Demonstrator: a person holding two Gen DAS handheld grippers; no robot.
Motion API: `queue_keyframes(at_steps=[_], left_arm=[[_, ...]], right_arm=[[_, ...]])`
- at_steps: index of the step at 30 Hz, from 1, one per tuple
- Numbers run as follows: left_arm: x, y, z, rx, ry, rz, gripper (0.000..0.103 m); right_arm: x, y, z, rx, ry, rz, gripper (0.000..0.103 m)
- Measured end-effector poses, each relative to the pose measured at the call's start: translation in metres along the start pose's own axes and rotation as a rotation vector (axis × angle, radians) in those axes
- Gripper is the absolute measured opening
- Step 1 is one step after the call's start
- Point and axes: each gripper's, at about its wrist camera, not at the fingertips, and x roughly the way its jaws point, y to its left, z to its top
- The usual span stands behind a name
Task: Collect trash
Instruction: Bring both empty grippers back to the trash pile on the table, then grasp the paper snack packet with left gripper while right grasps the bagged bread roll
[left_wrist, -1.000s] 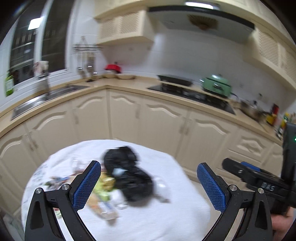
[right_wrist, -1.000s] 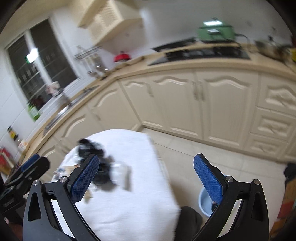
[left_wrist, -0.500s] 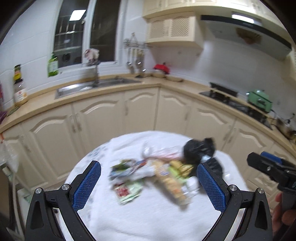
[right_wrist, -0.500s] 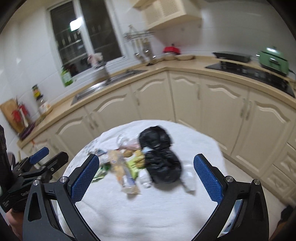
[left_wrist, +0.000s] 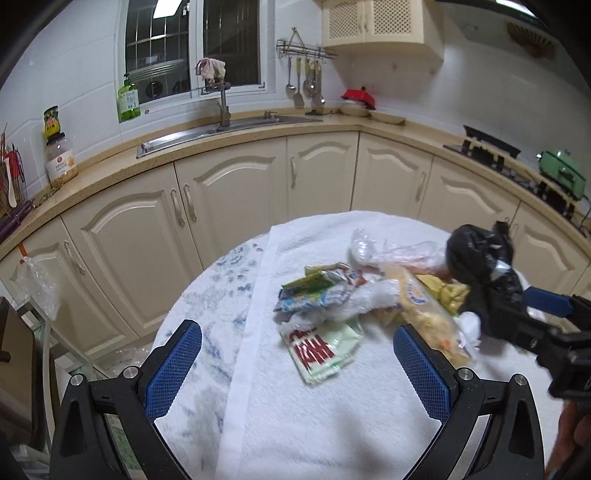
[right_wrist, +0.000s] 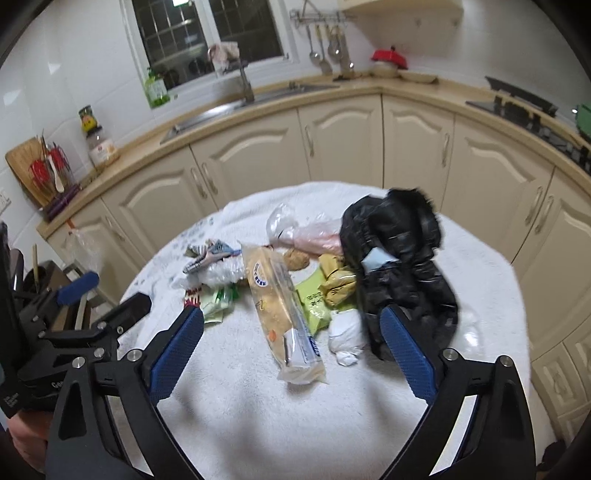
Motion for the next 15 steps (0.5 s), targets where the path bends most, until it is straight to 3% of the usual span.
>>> queue_keyframes(at_steps=[5,15], left_arm=[[0.045,-0.007,0.015,0.032,0.002,-0.034,0.102],[0.161,-0.003,0.066,-0.041,0.135,-0.169,0.102]], right_arm=[[0.030,0.004,0.004,-0.021,0.046,0.015,0.093],[0.069,0.015,0.009,-0.085,0.091,0.013,0.089]])
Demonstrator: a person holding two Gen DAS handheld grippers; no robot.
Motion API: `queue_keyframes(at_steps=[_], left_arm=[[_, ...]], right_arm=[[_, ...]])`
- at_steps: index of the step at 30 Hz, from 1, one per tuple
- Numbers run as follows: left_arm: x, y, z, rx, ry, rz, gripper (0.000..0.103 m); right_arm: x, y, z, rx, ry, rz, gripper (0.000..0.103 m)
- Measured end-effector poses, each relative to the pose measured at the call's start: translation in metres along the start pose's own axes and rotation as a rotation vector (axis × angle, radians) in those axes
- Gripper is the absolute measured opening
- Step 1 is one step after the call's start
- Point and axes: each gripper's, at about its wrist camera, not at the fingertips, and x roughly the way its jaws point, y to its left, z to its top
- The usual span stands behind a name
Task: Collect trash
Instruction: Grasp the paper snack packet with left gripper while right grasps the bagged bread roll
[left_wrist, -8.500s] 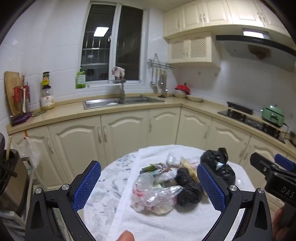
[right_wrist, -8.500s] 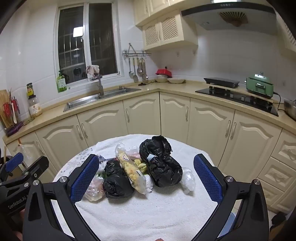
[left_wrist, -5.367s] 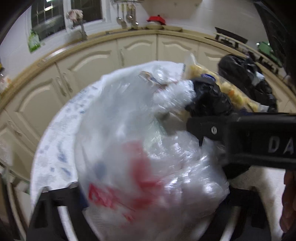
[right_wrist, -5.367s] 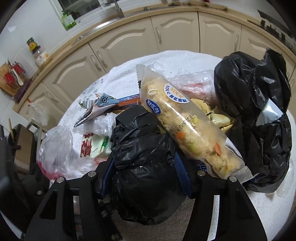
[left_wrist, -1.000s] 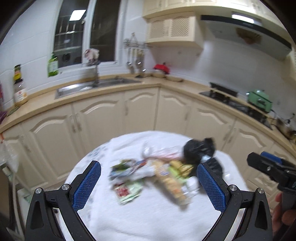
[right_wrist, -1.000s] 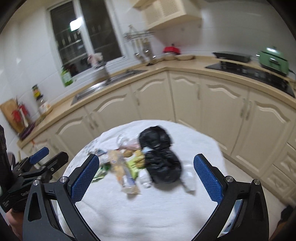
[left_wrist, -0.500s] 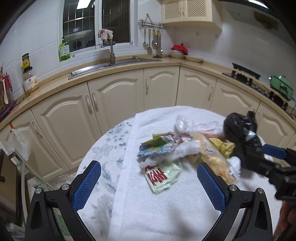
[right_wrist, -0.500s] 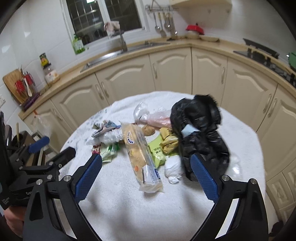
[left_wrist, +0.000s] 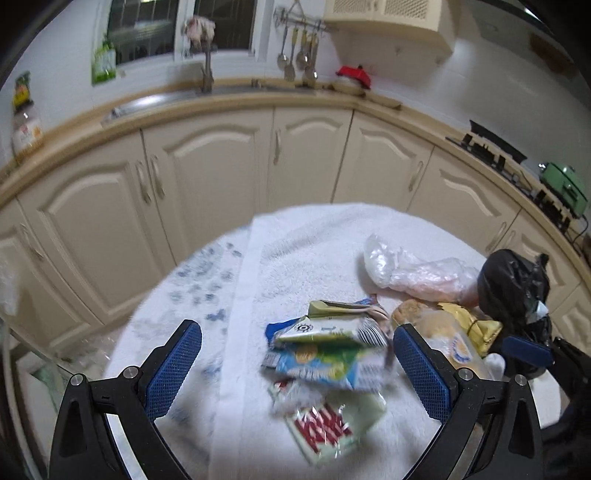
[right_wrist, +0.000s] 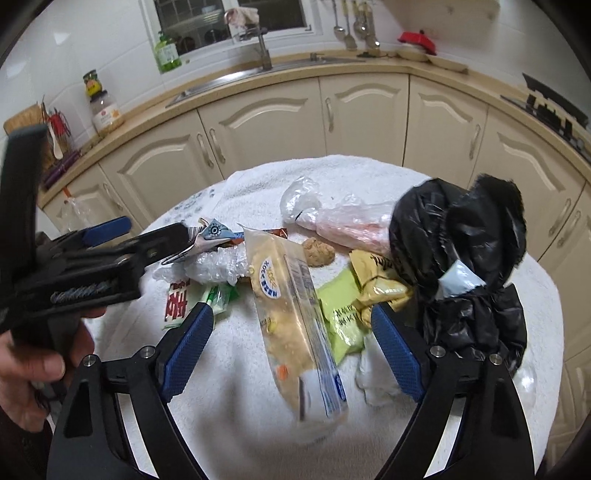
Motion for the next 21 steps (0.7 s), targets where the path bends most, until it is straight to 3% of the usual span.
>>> queue_keyframes(at_steps=[5,7,8,12,14,16,18,21], left_arm=[[0.046,0.010,0.026,-0.008,0.060,-0.054,0.100],[0.063,0.010,0.040,0.002,0.070,-0.066,0.081],[0.065,0.010,0.041,0.008,0.069,-0.073,0.080],[0.077,0.006,0.066,0.048,0.034,-0.065,0.071],[0.084,0.009,0.082,0.061,0.031,-0.058,0.073],[0.089,0.013,0.097,0.073,0.015,-0.028,0.103],[0.096,0.017,0.117,0.089,-0.014,-0.024,0.102],[0.121,0.013,0.143,0.124,0.006,-0.010,0.102]], right_arm=[[0.015,0.010,0.005,-0.055,0.018,-0.024,0.076],[0.023,0.013,0.006,-0.069,0.035,-0.028,0.061],[0.027,0.013,0.005,-0.076,0.046,-0.034,0.048],[0.041,0.015,0.001,-0.102,0.066,-0.083,0.038],[0.037,0.011,0.001,-0.076,0.062,-0.056,0.037],[0.033,0.011,-0.001,-0.078,0.062,-0.051,0.037],[0.031,0.010,-0.002,-0.081,0.063,-0.042,0.037],[0.032,0.009,-0.002,-0.068,0.063,-0.041,0.037]])
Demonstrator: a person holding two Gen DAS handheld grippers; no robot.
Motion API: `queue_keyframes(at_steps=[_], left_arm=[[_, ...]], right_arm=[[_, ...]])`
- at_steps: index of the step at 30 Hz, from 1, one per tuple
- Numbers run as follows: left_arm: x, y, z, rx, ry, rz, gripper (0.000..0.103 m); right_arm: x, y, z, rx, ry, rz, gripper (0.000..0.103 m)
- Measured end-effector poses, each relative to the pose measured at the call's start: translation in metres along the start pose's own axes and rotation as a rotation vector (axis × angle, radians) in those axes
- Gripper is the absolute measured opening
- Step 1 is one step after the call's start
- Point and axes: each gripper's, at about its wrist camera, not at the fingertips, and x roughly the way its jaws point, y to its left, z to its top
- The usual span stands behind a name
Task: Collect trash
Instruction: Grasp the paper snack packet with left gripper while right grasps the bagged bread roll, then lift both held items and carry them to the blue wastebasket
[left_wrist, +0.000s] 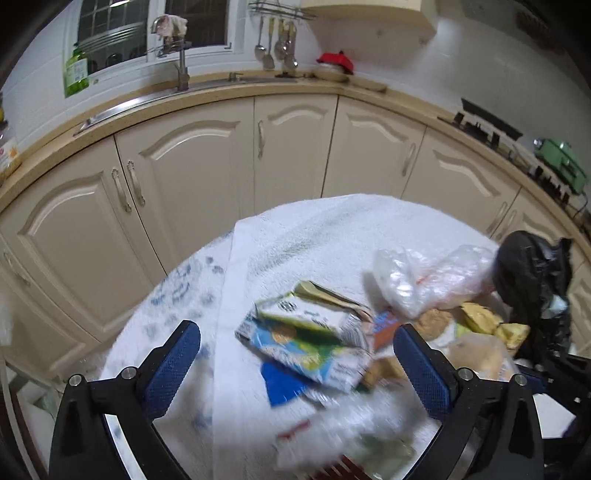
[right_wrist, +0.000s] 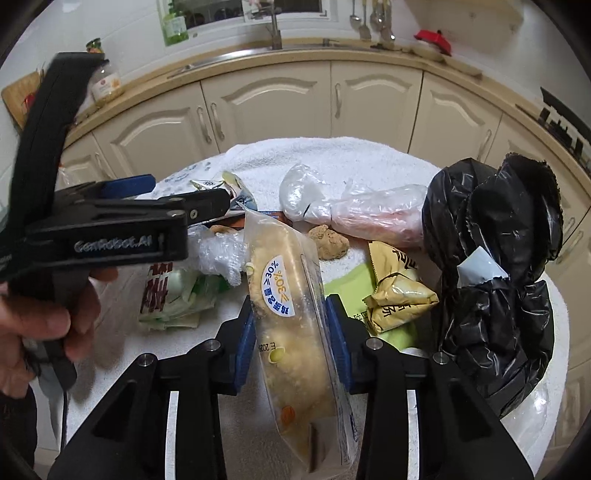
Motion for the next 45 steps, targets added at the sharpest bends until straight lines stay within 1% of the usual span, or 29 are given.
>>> queue_keyframes(at_steps=[3,4,6,7,8,9,11,14,15,16,19,20,22,25,27,30,31,32,34,35,36,37,38,39,40,42,44,45], left_arm=[[0.040,-0.009,0.023,0.040,0.052,-0.009,0.101],[0.053,-0.010,0.027,0.047,0.069,-0.024,0.096],[0.058,-0.015,0.029,0.024,0.071,-0.083,0.088],[0.065,-0.011,0.038,0.017,0.072,-0.084,0.087],[0.063,-0.017,0.034,0.024,0.066,-0.084,0.085],[0.064,-0.015,0.036,0.026,0.057,-0.086,0.084],[0.065,-0.011,0.042,0.021,0.036,-0.085,0.083],[0.065,-0.007,0.049,0.020,-0.003,-0.062,0.083],[0.064,-0.003,0.052,0.017,-0.016,-0.056,0.080],[0.060,-0.002,0.053,0.016,-0.029,-0.051,0.074],[0.054,0.013,0.063,0.012,-0.063,-0.026,0.073],[0.054,0.008,0.057,0.008,-0.066,-0.030,0.073],[0.056,0.017,0.061,0.004,-0.065,-0.035,0.073],[0.057,0.018,0.052,0.009,-0.051,-0.024,0.072],[0.055,0.019,0.046,-0.016,-0.047,-0.041,0.072],[0.050,0.009,0.039,-0.015,-0.059,-0.043,0.072],[0.052,0.014,0.040,-0.011,-0.062,-0.039,0.072],[0.049,0.019,0.028,-0.006,-0.066,-0.039,0.072],[0.052,0.029,0.036,-0.020,-0.079,-0.055,0.071],[0.045,0.022,0.029,-0.018,-0.087,-0.062,0.071],[0.047,0.023,0.031,-0.014,-0.097,-0.066,0.071],[0.050,0.024,0.042,-0.001,-0.115,-0.070,0.071],[0.046,0.018,0.038,0.010,-0.131,-0.073,0.071],[0.045,0.021,0.043,0.018,-0.147,-0.076,0.071],[0.052,0.022,0.057,0.028,-0.163,-0.081,0.071],[0.051,0.021,0.063,0.045,-0.190,-0.097,0.071],[0.065,0.026,0.091,0.068,-0.216,-0.118,0.071],[0.066,0.025,0.097,0.079,-0.229,-0.126,0.071]], right_arm=[[0.001,0.002,0.001,0.000,0.000,0.000,0.037],[0.002,0.002,0.001,0.002,0.001,0.002,0.037],[0.002,0.001,0.001,0.005,0.005,0.006,0.036],[0.002,0.001,0.001,0.009,0.004,0.008,0.035],[0.001,0.000,0.001,0.016,0.003,0.010,0.033],[0.000,-0.002,0.000,0.027,0.001,0.014,0.033],[-0.003,-0.004,-0.001,0.035,-0.001,0.023,0.032],[-0.012,-0.004,-0.006,0.047,-0.013,0.043,0.032],[-0.015,-0.005,-0.007,0.056,-0.014,0.056,0.032],[-0.019,-0.006,-0.010,0.069,-0.019,0.072,0.032],[-0.027,-0.008,-0.018,0.096,-0.028,0.099,0.032],[-0.031,-0.010,-0.021,0.112,-0.031,0.113,0.032],[-0.038,-0.013,-0.028,0.132,-0.038,0.132,0.032],[-0.048,-0.015,-0.035,0.152,-0.053,0.156,0.032],[-0.056,-0.016,-0.039,0.151,-0.061,0.165,0.032],[-0.071,-0.014,-0.047,0.156,-0.077,0.177,0.032],[-0.076,-0.013,-0.049,0.157,-0.084,0.179,0.032],[-0.080,-0.013,-0.051,0.158,-0.089,0.179,0.032],[-0.089,-0.015,-0.056,0.171,-0.098,0.196,0.031],[-0.093,-0.017,-0.059,0.184,-0.104,0.207,0.031],[-0.096,-0.019,-0.062,0.191,-0.111,0.207,0.031],[-0.098,-0.021,-0.065,0.198,-0.116,0.203,0.030],[-0.100,-0.023,-0.067,0.206,-0.120,0.205,0.030],[-0.103,-0.026,-0.070,0.222,-0.130,0.213,0.030],[-0.107,-0.028,-0.073,0.228,-0.139,0.212,0.030],[-0.114,-0.032,-0.078,0.237,-0.153,0.208,0.030],[-0.126,-0.039,-0.084,0.251,-0.178,0.204,0.029],[-0.130,-0.042,-0.086,0.257,-0.186,0.201,0.029]])
